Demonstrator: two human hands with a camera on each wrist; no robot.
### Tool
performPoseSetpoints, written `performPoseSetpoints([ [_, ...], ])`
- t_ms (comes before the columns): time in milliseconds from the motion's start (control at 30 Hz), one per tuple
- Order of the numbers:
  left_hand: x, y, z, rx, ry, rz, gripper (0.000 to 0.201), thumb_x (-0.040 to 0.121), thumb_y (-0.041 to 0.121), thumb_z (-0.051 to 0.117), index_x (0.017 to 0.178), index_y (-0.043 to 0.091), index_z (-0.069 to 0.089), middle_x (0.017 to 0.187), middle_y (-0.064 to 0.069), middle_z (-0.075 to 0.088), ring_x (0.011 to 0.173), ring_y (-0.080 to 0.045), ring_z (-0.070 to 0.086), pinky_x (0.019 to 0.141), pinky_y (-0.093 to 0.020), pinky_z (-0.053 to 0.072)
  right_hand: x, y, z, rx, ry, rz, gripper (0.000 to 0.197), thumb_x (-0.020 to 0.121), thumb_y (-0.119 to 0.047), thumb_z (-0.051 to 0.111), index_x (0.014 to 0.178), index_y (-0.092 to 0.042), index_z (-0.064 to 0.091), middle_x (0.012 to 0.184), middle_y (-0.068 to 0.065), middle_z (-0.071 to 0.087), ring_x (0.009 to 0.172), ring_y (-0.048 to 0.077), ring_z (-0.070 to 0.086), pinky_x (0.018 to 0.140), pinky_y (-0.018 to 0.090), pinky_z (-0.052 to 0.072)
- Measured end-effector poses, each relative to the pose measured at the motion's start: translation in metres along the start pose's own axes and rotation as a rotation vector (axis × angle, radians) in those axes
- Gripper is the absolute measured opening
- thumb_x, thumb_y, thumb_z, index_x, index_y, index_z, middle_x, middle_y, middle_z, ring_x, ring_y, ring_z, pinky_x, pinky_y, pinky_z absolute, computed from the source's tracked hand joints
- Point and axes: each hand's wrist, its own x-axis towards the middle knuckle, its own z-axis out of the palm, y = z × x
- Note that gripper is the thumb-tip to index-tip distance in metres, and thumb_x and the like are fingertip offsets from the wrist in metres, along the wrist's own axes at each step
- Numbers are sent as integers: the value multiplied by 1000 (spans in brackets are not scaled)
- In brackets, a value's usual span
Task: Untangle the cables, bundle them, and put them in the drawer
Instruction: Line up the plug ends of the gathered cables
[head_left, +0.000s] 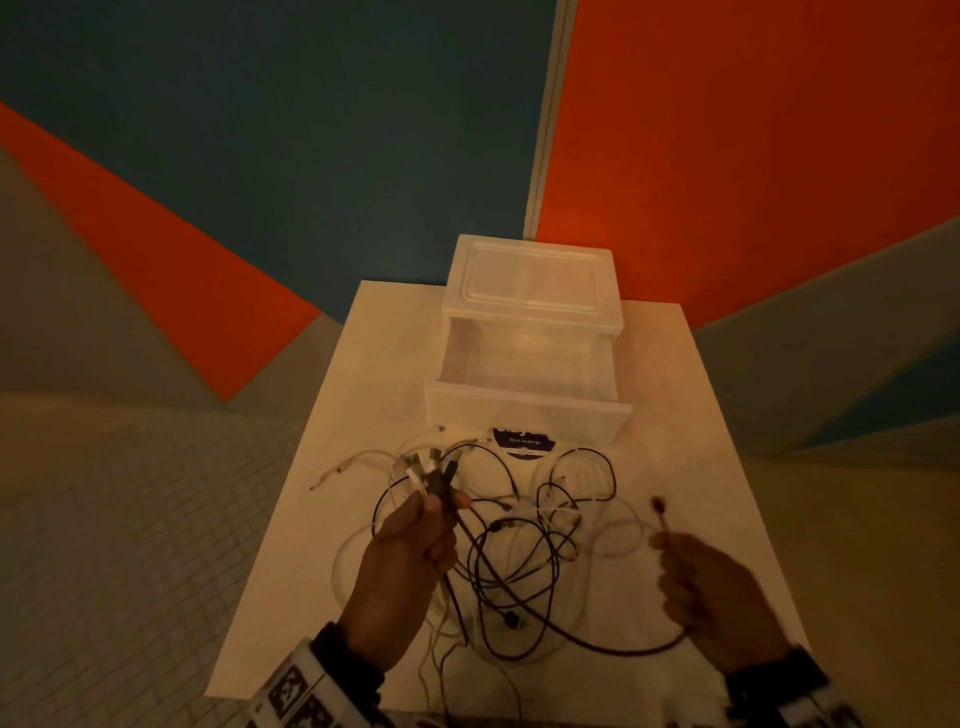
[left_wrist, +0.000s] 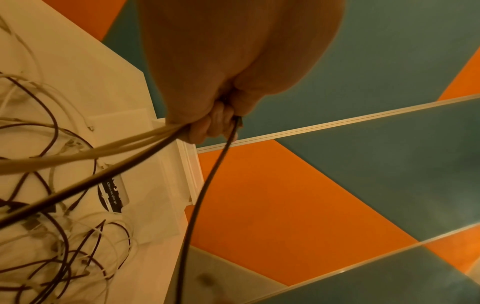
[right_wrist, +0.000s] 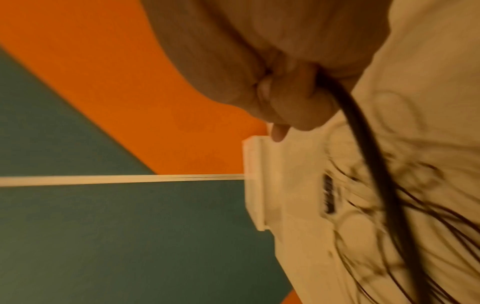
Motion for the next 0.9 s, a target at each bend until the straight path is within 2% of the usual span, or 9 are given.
performPoseSetpoints([
  [33, 0, 1, 0, 0, 8, -7, 36, 94, 20, 43, 109, -9, 58, 65, 3, 46, 53, -8, 30, 51, -24, 29, -14, -12, 4, -103, 8, -114, 59, 47, -37, 88, 84, -2, 59, 48, -6, 23, 34, 6, 20, 34, 14, 19],
  [133, 0, 2, 4, 14, 3, -25, 41, 89, 26, 47, 107, -9, 59, 62, 3, 34, 53, -8, 29, 53, -26, 25, -50, -33, 38, -715, 57, -518, 24, 92, -31, 58, 78, -11, 60, 47, -1, 34, 38, 8, 27, 39, 23, 25],
  [200, 0, 2, 10, 28, -16, -32, 45, 87, 29, 48, 108, -10, 58, 62, 3, 31, 54, -9, 27, 55, -27, 22, -59, -22, 71, -1008, -42, -716, 29, 95, -38, 45, 75, -22, 59, 61, -2, 55, 51, 9, 46, 49, 19, 35],
  [367, 2, -2, 22, 25, -70, -20, 37, 90, 32, 51, 101, 2, 68, 65, -1, 37, 61, -16, 33, 61, -31, 28, -49, 31, 123, -1138, -241, -763, 21, 100, -32, 41, 83, -31, 52, 58, -7, 50, 47, 7, 41, 47, 16, 27],
  [433, 1, -6, 22, 44, -98, -7, 35, 94, 34, 51, 102, 5, 69, 74, -11, 50, 74, -28, 46, 74, -39, 39, -45, 42, 133, -1140, -225, -800, 19, 101, -27, 40, 102, -35, 58, 59, -18, 56, 49, 5, 50, 47, 11, 32],
  [500, 0, -8, 21, 63, -108, -14, 36, 94, 33, 49, 104, 4, 67, 88, -19, 63, 87, -33, 58, 81, -40, 47, -43, 49, 138, -1158, -219, -825, 27, 101, -30, 38, 121, -35, 57, 69, -14, 65, 58, 6, 60, 53, 20, 48],
  [567, 0, -10, 21, 73, -140, -13, 35, 93, 28, 45, 104, 1, 65, 90, -16, 68, 87, -25, 65, 77, -32, 52, -41, 52, 138, -1185, -208, -837, 31, 101, -33, 37, 127, -36, 54, 76, -5, 69, 64, 9, 64, 60, 32, 53],
  [833, 0, -14, 23, 61, -92, -11, 29, 95, 30, 46, 89, 5, 60, 83, -16, 54, 83, -27, 51, 78, -37, 46, -45, 50, 133, -1142, -263, -793, 20, 100, -30, 42, 99, -39, 60, 63, -1, 61, 53, 15, 55, 52, 33, 43],
  [900, 1, -15, 23, 47, -119, 7, 31, 98, 31, 45, 82, 9, 58, 77, -12, 54, 74, -24, 51, 69, -34, 45, -45, 47, 128, -1114, -323, -722, 21, 101, -30, 43, 94, -44, 58, 69, 0, 63, 57, 14, 56, 56, 32, 43],
])
